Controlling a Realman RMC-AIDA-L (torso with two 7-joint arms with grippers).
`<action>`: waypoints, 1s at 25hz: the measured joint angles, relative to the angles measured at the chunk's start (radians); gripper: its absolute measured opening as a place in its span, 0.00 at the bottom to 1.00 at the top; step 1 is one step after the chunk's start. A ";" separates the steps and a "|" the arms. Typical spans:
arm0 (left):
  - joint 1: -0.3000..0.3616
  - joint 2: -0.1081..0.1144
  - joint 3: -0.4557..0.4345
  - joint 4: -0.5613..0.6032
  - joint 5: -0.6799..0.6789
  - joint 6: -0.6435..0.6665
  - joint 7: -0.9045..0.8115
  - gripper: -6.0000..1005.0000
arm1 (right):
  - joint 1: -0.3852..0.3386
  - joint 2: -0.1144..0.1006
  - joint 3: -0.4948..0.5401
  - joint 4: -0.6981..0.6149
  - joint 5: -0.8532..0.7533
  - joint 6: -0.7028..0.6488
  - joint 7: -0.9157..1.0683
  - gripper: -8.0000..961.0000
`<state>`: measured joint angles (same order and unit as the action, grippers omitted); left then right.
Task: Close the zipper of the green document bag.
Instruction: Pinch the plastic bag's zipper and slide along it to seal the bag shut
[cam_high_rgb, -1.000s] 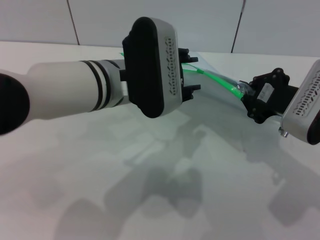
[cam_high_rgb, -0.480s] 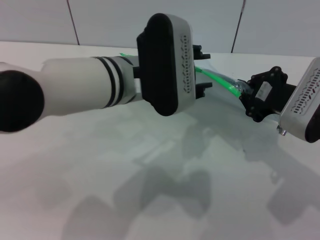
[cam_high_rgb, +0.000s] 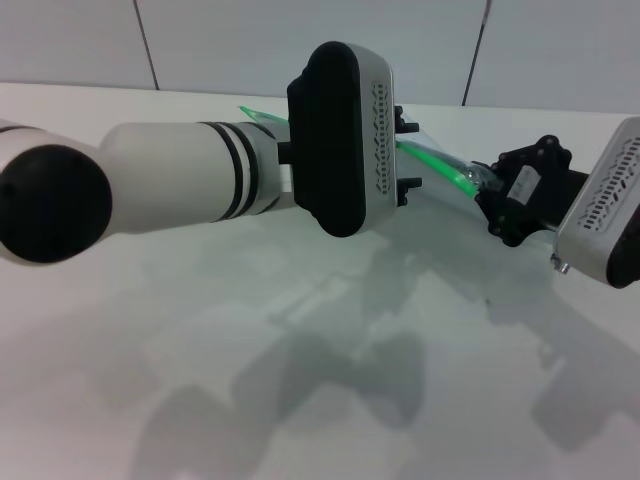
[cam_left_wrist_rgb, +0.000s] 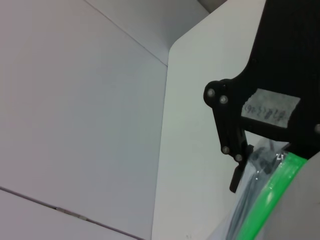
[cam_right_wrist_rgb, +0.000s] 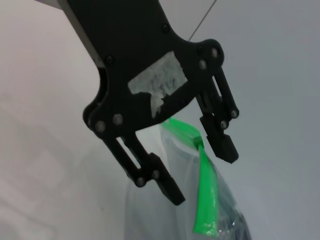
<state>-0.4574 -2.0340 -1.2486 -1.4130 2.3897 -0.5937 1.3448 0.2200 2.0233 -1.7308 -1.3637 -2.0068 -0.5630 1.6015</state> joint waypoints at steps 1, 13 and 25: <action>-0.001 0.000 0.001 0.002 0.000 0.002 0.000 0.56 | 0.001 0.000 -0.001 0.000 0.000 0.000 0.000 0.06; -0.023 0.000 0.003 0.032 0.000 0.015 -0.001 0.56 | 0.008 0.000 -0.004 0.008 0.001 0.000 0.000 0.06; -0.050 0.000 0.003 0.083 -0.002 0.034 -0.001 0.55 | 0.010 0.000 -0.005 0.008 0.002 0.000 0.000 0.06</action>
<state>-0.5074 -2.0341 -1.2456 -1.3304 2.3879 -0.5599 1.3437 0.2302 2.0233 -1.7355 -1.3560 -2.0053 -0.5630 1.6015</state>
